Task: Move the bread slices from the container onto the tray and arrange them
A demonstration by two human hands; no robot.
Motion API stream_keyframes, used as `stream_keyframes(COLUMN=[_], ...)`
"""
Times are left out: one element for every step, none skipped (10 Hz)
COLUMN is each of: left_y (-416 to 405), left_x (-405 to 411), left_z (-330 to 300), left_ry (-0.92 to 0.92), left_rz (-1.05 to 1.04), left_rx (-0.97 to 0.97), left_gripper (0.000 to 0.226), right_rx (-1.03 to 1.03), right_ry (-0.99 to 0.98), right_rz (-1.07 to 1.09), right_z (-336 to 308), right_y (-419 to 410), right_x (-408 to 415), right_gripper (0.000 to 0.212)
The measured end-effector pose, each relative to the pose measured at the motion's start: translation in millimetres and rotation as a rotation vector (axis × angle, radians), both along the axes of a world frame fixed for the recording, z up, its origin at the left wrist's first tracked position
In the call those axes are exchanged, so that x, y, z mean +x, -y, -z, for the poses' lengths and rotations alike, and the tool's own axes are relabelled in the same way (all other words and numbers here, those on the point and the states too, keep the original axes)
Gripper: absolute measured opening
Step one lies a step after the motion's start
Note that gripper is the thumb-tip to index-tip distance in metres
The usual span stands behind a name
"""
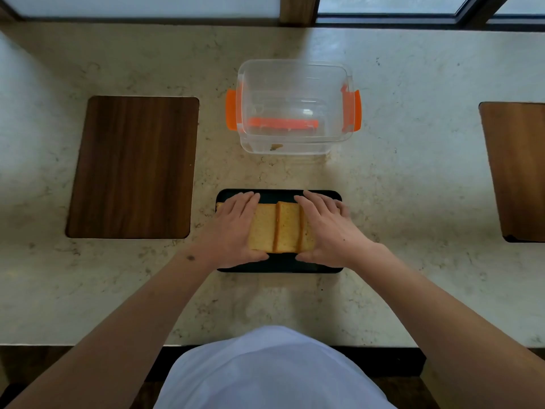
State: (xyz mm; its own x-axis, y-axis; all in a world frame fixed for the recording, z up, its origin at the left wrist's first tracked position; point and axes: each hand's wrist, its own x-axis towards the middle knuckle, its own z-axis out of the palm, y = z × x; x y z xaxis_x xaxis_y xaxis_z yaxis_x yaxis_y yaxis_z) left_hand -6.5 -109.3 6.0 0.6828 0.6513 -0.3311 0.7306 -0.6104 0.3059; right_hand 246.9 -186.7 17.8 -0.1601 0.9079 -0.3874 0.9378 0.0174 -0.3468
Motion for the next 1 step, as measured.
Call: stream_keyframes(left_y=[29.7], left_x=[7.8], left_z=[-8.7], left_ry=[0.243], left_rz=[-0.118], left_rx=[0.137], left_gripper=[0.076], right_rx=[0.164], right_ry=[-0.037], right_rz=[0.124], right_z=[-6.1], right_y=[15.2], right_x=[-5.8], right_gripper=[0.098])
